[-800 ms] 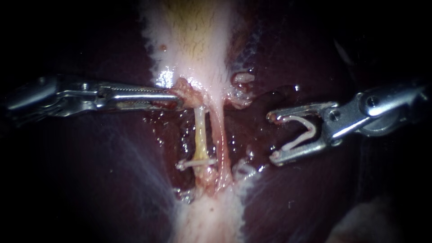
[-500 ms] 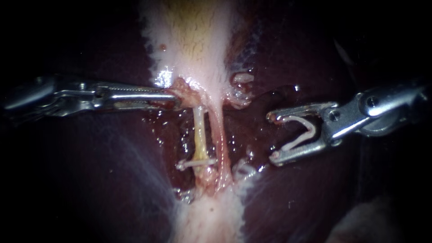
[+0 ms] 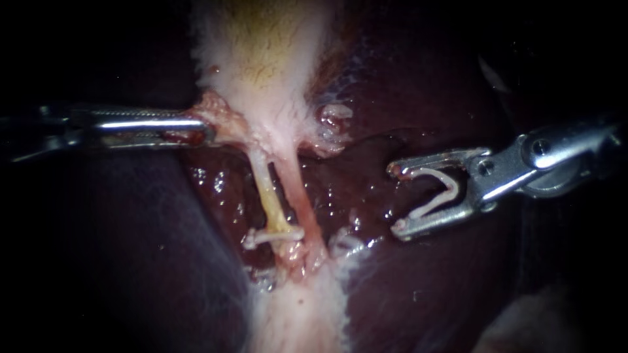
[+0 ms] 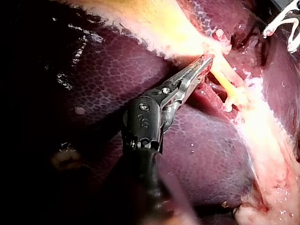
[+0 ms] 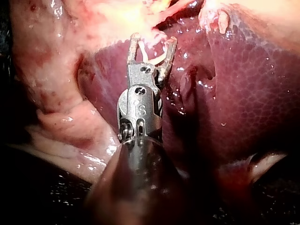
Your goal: Clipping second clip left tube
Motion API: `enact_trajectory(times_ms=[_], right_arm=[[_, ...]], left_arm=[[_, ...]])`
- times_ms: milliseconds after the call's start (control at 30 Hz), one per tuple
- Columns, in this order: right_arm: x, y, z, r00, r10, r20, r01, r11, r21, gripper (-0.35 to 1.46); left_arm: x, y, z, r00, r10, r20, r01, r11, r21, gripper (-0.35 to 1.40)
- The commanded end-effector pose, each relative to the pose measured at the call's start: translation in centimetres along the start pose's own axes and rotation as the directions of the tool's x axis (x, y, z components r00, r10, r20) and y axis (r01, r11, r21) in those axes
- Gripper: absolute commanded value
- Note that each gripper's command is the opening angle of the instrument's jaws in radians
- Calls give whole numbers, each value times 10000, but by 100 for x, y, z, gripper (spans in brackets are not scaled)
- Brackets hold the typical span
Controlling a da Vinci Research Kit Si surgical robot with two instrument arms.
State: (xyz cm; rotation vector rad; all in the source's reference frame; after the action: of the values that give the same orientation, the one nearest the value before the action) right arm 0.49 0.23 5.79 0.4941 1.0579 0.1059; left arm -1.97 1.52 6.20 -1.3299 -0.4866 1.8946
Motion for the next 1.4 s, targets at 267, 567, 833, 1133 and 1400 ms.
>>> enact_trajectory(times_ms=[267, 567, 833, 1133, 1400], right_arm=[[2, -7, 37, 10000, -35, 75, 36, 9998, -198, 50], [2, -12, 92, 9984, 560, 45, -560, 9984, 5, 50], [3, -6, 127, 9951, 991, 4, -991, 9947, 257, 50], [-5, 3, 156, 9927, 1206, 28, -1206, 9916, 476, 50], [-22, 14, 168, 9912, 1325, 48, -1326, 9904, 399, 50]], left_arm=[[-2, -1, 1, 10000, 24, -8, -24, 10000, 9, -35], [-2, -1, 2, 10000, 23, -9, -23, 10000, 11, -35], [-3, -2, 2, 10000, 29, -10, -29, 10000, 15, -35], [-3, -2, 2, 10000, 29, -10, -29, 10000, 14, -35], [-3, -2, 2, 10000, 30, -10, -30, 10000, 14, -35]])
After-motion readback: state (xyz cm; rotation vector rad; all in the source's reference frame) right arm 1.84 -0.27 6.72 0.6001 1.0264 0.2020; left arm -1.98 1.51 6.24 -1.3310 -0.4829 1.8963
